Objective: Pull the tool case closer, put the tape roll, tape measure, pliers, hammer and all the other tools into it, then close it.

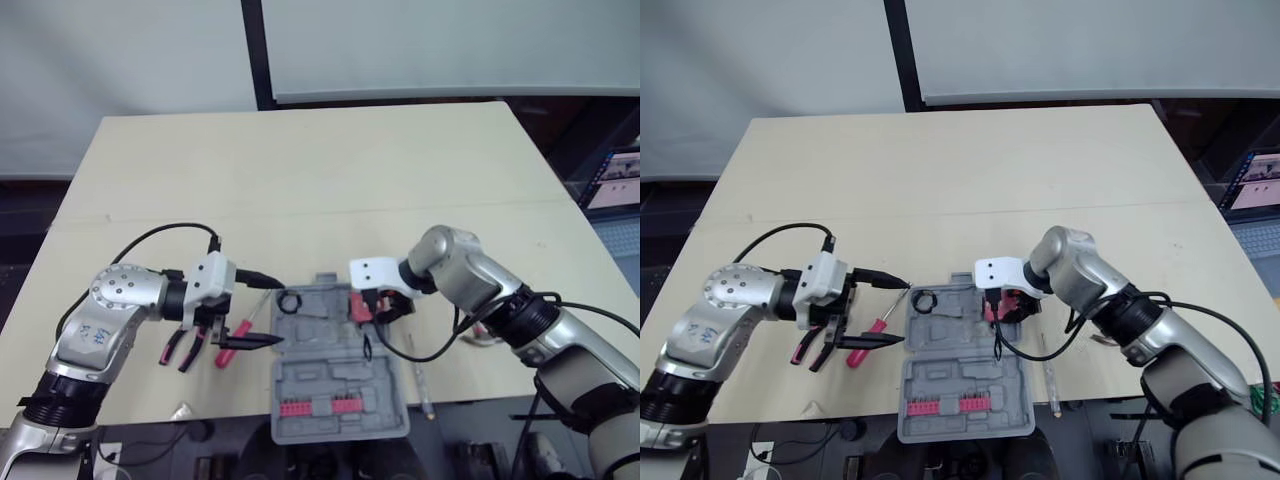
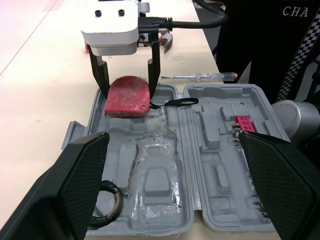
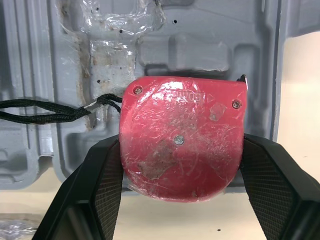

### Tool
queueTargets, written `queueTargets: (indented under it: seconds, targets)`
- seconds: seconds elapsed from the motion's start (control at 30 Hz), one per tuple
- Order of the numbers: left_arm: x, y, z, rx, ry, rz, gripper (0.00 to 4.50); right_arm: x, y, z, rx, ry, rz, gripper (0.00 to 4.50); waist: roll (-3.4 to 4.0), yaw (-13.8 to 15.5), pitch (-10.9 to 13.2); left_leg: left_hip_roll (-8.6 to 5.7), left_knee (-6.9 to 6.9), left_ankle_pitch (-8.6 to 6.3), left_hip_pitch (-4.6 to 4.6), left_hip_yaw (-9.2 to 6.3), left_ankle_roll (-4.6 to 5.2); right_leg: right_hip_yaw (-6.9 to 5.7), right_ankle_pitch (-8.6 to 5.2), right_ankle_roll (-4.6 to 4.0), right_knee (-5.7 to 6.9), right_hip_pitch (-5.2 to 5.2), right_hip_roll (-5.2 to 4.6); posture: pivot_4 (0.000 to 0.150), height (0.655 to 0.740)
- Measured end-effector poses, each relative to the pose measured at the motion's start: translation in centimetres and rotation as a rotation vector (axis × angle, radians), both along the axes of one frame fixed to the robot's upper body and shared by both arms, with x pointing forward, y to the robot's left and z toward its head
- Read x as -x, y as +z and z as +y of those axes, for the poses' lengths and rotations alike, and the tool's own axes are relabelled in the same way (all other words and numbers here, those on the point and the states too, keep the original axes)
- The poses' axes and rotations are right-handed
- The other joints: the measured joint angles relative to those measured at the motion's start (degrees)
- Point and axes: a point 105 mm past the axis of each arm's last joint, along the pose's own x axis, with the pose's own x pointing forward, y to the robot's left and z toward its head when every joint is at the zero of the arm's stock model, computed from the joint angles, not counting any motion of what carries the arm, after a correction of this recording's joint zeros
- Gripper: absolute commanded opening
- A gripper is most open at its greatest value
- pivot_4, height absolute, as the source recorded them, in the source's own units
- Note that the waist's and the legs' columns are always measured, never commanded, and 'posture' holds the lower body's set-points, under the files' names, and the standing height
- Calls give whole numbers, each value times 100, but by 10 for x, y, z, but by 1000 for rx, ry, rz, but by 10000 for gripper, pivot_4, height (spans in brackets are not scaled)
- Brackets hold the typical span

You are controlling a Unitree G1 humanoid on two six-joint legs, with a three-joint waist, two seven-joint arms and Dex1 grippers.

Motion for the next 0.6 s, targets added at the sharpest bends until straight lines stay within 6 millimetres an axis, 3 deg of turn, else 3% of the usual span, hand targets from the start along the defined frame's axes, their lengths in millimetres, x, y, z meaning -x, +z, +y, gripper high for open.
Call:
queueTargets:
  seconds: [0.37, 0.47, 0.6]
  targets:
    - [-1, 3, -3, 9, -7, -11, 45000, -8, -3, 6, 11, 31, -22, 29201, 0, -5, 0, 0, -1, 1, 0, 2, -2, 0, 0, 0, 3, -3, 1, 1500, 7278]
    - [-1, 3, -4, 14, -10, -12, 45000, -10, 0, 6, 1, 30, -40, 43313, 0, -5, 0, 0, 0, 1, 0, 4, -2, 1, 0, 0, 8, -6, 1, 1500, 7278]
    - [-1, 3, -4, 14, -8, -10, 45000, -12, 31, 2, -78, 6, -112, 44318, 0, 9, 0, 0, -1, 2, -7, 10, -3, 1, 0, 0, 38, -23, 0, 1500, 7278]
